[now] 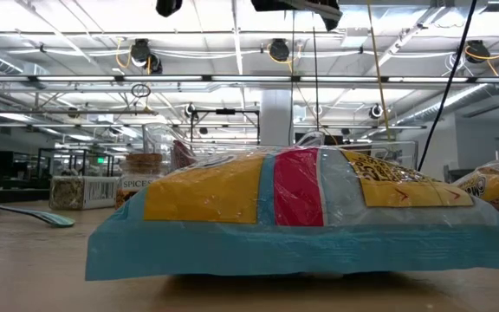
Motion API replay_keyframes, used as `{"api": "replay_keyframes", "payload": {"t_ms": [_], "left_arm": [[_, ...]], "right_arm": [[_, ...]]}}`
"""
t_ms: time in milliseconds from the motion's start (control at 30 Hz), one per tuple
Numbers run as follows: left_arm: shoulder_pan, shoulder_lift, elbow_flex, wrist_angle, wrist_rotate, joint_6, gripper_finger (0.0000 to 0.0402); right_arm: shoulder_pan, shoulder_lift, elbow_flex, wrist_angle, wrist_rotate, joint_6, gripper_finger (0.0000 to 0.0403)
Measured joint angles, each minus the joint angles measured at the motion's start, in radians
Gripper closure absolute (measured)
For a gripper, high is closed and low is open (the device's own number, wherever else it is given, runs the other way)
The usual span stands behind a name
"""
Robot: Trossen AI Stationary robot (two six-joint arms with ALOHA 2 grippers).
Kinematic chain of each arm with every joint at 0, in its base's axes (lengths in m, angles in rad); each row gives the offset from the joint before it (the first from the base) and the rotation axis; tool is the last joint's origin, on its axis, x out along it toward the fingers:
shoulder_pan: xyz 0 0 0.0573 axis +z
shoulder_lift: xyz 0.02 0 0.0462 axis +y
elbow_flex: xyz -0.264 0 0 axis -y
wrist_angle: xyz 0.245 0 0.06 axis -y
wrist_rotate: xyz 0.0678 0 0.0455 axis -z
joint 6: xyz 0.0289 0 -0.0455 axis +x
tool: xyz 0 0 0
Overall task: Pick & Place Food Item
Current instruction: Put the left blue white spoon into the bottom transparent bin
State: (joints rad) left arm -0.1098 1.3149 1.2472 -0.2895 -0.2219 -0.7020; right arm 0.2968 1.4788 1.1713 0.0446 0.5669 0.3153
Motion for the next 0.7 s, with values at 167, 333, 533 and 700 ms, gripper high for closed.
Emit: {"api": "replay_keyframes", "payload": {"t_ms": [167, 333, 533, 700], "left_arm": [[0.065, -0.066, 0.0, -0.031, 0.074, 0.063, 0.0203], [0.124, -0.193, 0.0, -0.144, 0.052, 0.118, 0.0199], [0.167, -0.364, 0.0, -0.244, 0.031, 0.164, 0.0199], [0.171, -0.487, 0.0, -0.285, 0.04, 0.218, 0.0199]], "right_arm": [[-0.039, 0.0, 0.0, 0.001, -0.06, 0.016, 0.0386], [-0.085, 0.001, 0.0, 0.038, -0.148, 0.043, 0.0386], [-0.16, 0.001, 0.015, 0.068, -0.258, 0.04, 0.0386], [-0.258, 0.001, 0.073, 0.025, -0.371, 0.04, 0.0386]]}}
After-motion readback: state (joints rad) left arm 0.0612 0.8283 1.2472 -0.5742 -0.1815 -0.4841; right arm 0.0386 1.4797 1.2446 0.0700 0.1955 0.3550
